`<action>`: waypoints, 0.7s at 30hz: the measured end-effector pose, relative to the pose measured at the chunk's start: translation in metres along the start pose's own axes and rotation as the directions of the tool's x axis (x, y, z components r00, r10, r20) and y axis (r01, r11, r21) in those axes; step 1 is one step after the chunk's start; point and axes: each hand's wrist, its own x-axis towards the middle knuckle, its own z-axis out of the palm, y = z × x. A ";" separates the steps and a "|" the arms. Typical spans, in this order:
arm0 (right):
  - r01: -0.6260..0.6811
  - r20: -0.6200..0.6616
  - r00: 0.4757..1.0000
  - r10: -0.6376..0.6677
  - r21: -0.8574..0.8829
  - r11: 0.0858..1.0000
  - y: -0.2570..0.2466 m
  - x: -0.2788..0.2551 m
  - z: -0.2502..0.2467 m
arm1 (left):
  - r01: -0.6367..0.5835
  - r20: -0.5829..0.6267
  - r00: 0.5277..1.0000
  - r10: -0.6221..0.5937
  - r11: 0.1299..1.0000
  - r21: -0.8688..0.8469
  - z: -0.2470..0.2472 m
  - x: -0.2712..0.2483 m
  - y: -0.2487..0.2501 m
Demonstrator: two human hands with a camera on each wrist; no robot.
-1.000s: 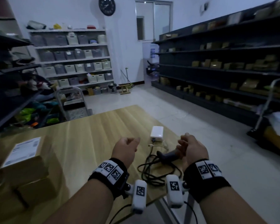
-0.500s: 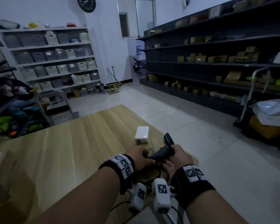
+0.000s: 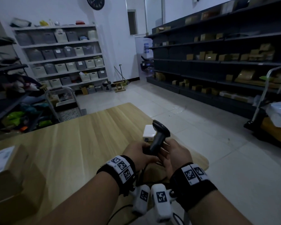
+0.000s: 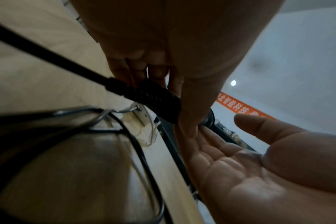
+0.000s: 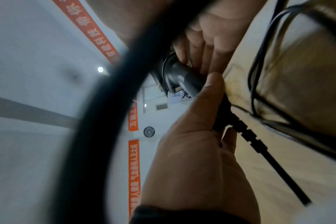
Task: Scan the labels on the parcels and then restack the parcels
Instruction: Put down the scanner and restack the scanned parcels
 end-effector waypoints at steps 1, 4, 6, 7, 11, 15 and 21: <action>0.010 0.040 0.999 -0.010 -0.015 1.000 -0.001 -0.001 0.009 | 0.004 -0.053 0.999 -0.006 0.999 -0.042 -0.006 -0.003 -0.003; 0.010 0.143 0.990 0.002 -0.085 0.996 0.005 0.000 0.044 | 0.036 -0.171 0.984 -0.053 0.994 -0.106 -0.030 -0.011 -0.018; -0.033 0.203 0.978 0.058 -0.121 0.992 0.017 0.004 0.071 | 0.090 -0.209 0.971 -0.116 0.987 -0.131 -0.048 -0.019 -0.029; -0.066 0.234 0.967 0.099 -0.145 0.987 0.024 0.006 0.083 | 0.130 -0.227 0.960 -0.162 0.980 -0.148 -0.055 -0.022 -0.036; -0.172 0.316 0.909 0.272 -0.310 0.935 0.058 0.013 0.124 | 0.307 -0.274 0.899 -0.343 0.937 -0.164 -0.077 -0.035 -0.075; -0.202 0.352 0.858 0.374 -0.439 0.875 0.079 0.016 0.148 | 0.392 -0.272 0.862 -0.427 0.903 -0.174 -0.089 -0.041 -0.107; -0.161 0.349 0.836 0.424 -0.582 0.797 0.103 0.035 0.162 | 0.382 -0.288 0.856 -0.430 0.900 -0.210 -0.094 -0.048 -0.130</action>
